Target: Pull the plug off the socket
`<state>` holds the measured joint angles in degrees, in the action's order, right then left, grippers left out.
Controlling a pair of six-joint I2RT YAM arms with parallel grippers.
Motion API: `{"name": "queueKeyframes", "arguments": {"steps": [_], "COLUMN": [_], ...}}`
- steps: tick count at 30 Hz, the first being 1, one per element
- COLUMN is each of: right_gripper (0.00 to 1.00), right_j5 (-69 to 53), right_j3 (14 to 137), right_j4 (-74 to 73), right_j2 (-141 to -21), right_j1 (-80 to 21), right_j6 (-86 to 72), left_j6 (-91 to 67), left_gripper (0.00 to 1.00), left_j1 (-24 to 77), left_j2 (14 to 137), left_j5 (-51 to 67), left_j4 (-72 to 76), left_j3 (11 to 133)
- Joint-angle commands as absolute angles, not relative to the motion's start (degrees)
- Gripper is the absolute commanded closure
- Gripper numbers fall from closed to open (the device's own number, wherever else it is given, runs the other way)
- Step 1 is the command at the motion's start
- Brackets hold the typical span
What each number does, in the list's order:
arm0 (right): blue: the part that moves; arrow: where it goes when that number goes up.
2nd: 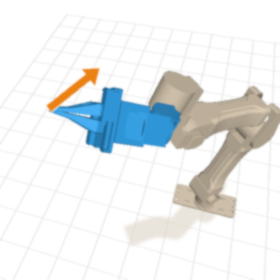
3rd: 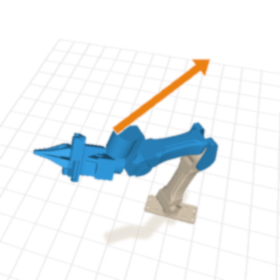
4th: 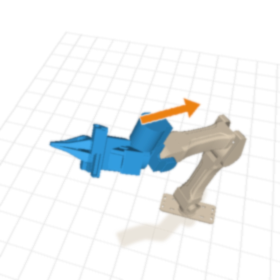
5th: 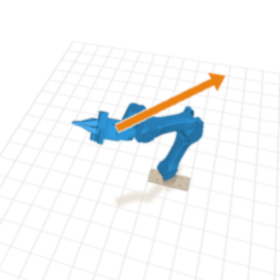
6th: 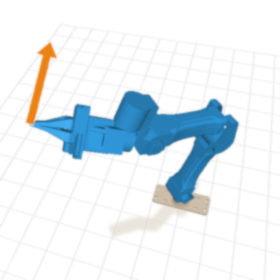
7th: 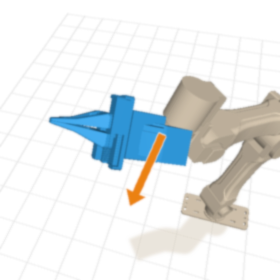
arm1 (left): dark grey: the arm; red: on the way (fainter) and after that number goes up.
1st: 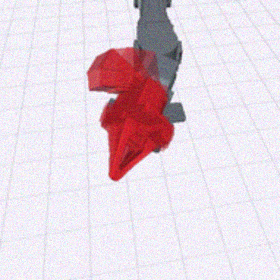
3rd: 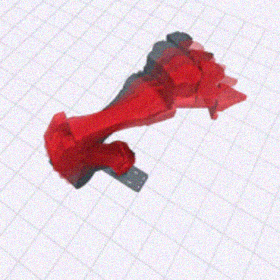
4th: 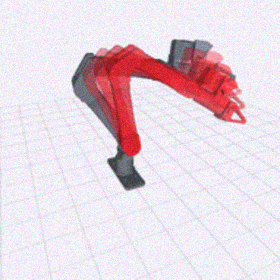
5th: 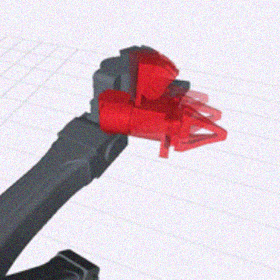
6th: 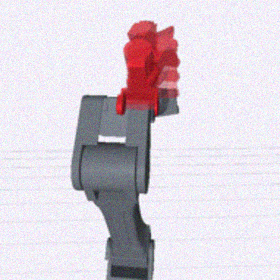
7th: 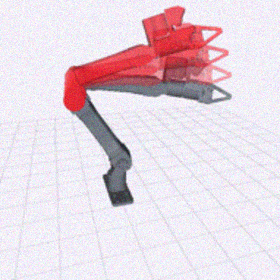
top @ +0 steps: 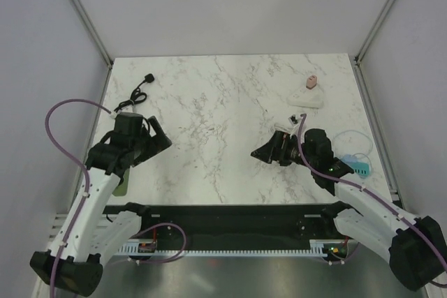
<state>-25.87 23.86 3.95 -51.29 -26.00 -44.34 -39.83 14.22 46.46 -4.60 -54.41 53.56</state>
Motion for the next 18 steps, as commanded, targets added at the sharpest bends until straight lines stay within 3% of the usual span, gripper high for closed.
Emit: {"name": "queueKeyframes", "arguments": {"steps": [1,8,13,18], "right_gripper": [0.02,0.02,0.02,0.02], "right_j5": [-23.2,-22.1,-22.1,-23.3], "right_j3": [24.4,22.1,19.4,18.8], "right_j4": [14.7,14.5,12.4,9.4], "right_j2": [-53.3,-52.4,-45.2,-38.7], "right_j1": [-28.8,-32.6,-32.6,-32.8], "right_j6": [-47.6,-47.3,-47.3,-47.0], "left_j6": [-42.2,-32.2,-25.8,-26.6], "left_gripper": [0.0,0.0,0.0,0.0], "left_j1": [11.6,2.2,0.1,-7.2], "left_j2": [50.4,65.8,78.2,86.0], "left_j5": [-18.4,-17.3,-23.4,-21.8], "left_j4": [-58.3,-49.4,-45.0,-40.7], "left_j3": [56.9,67.8,70.9,72.3]}}
